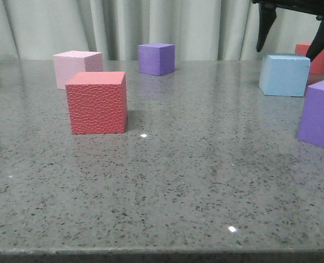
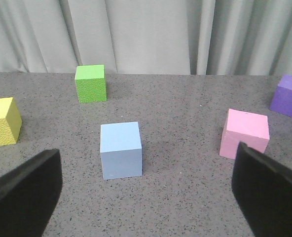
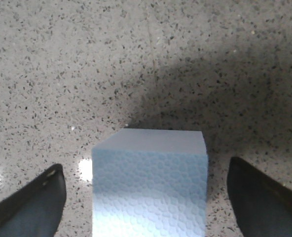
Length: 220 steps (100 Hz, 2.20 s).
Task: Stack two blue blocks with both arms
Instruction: 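Lower the open right gripper around the light blue cube, then close the right gripper on the light blue cube and lift it, then carry the light blue cube toward the purple cube farther back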
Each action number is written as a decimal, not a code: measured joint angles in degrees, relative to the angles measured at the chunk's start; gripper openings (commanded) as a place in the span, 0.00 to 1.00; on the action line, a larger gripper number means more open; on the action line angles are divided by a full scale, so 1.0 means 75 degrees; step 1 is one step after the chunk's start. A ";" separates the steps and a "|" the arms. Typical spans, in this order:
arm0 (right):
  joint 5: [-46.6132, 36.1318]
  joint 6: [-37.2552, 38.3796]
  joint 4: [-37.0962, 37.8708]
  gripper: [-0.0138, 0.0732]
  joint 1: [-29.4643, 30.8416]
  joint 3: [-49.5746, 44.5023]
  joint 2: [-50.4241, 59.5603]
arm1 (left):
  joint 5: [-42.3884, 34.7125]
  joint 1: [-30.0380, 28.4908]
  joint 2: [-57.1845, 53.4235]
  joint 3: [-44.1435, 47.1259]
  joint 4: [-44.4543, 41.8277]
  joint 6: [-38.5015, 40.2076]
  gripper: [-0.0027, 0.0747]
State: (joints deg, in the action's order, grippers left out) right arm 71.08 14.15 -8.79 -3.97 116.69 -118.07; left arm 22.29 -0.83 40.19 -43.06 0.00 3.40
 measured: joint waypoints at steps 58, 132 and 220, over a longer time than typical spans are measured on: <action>0.0000 0.0000 0.0000 0.75 0.0000 0.0013 -0.0546 | 0.0000 0.0000 0.0000 0.0000 0.0000 0.0000 0.91; 0.0000 0.0000 -0.0014 0.58 0.0000 0.0013 -0.0546 | 0.0000 0.0000 0.0000 0.0000 0.0000 0.0000 0.91; 0.0070 0.1287 0.0740 0.58 -0.2834 0.1785 -0.0551 | 0.0000 0.0000 0.0000 0.0000 0.0073 0.0000 0.91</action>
State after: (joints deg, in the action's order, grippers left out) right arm 71.61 23.81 -3.24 -25.23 130.07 -122.21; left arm 22.29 -0.83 40.19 -43.06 0.54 3.40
